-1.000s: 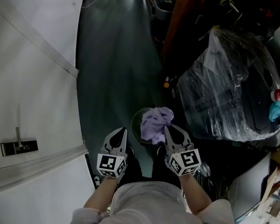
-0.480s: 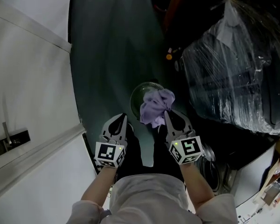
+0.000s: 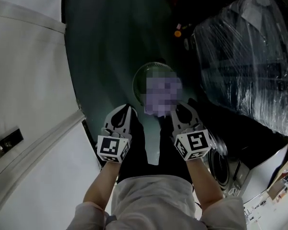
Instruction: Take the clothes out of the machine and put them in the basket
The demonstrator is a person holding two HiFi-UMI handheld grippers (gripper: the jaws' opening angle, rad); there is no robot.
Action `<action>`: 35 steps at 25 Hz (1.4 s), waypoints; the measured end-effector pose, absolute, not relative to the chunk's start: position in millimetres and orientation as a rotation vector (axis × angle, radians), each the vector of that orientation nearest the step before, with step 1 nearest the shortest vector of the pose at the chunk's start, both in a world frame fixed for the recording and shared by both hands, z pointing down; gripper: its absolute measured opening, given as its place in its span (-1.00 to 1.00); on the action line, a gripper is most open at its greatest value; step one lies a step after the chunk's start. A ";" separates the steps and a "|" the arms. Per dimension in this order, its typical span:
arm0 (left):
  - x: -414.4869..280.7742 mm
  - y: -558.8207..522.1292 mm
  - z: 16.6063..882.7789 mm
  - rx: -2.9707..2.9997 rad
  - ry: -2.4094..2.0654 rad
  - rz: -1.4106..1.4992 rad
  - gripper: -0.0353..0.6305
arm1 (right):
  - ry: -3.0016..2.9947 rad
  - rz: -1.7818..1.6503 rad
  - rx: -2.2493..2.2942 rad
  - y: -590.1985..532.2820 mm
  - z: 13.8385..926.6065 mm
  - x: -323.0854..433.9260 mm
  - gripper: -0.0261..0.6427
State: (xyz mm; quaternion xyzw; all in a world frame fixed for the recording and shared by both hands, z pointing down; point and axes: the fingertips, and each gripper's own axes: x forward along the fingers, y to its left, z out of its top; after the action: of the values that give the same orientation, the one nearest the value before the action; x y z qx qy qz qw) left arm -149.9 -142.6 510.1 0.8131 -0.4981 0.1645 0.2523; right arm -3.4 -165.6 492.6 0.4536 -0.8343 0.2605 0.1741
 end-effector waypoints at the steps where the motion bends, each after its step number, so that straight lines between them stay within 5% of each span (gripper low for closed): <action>1: -151.7 -142.7 516.9 2.200 -1.362 0.458 -0.83 | -2.358 0.749 1.282 -165.3 500.1 -3.3 -0.86; 35: -136.1 -120.4 723.9 2.038 -1.118 0.564 -0.83 | -2.184 0.852 1.079 -161.1 723.0 -15.5 -0.86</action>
State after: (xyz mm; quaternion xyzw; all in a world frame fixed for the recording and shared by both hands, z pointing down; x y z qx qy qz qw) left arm -136.1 -120.4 723.9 0.7928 -0.4350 0.2195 0.3662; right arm -15.5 -161.1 723.0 0.4017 -0.8133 0.3171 0.2767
